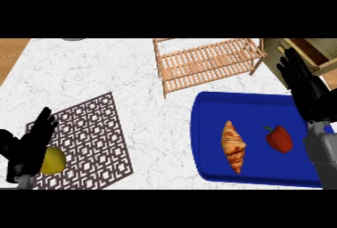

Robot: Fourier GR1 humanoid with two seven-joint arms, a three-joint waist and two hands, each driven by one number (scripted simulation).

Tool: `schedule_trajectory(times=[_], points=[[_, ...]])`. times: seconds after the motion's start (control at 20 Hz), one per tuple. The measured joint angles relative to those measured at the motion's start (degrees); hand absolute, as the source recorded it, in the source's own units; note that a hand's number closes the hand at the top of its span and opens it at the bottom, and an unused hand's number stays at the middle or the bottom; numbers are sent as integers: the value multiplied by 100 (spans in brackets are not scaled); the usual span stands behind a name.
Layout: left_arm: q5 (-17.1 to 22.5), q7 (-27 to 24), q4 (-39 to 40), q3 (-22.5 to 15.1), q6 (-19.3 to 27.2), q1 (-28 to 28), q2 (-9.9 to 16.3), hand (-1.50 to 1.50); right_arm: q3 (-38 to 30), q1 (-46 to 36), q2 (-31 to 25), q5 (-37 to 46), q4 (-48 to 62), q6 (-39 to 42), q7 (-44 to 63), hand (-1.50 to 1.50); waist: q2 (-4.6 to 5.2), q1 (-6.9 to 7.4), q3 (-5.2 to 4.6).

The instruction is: Pick the bell pepper from the tray and place it in the tiered shelf

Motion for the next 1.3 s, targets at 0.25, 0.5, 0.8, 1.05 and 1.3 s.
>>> schedule_trajectory(times=[0.25,0.5,0.8,1.05,1.3], points=[[-393,-114,-172,-376,-149,-70,6,0,-446,483,-918,466,177,9,-202,-150,7,-66,13],[-728,-256,-314,-822,-398,-140,-6,0,-884,1173,-1773,1252,957,-449,-444,-150,45,-142,24],[-1020,-204,-444,-1161,-504,-228,-196,0,-1351,1439,-1673,629,1673,556,-1701,-150,14,37,47],[-1147,-108,-345,-1203,-530,-361,-355,0,-1183,1710,-1895,624,1170,1312,-1891,-150,1,47,30],[-1153,-119,-315,-1138,-641,-362,-337,0,-704,1930,-2246,844,110,1643,-858,-150,-15,50,12]])
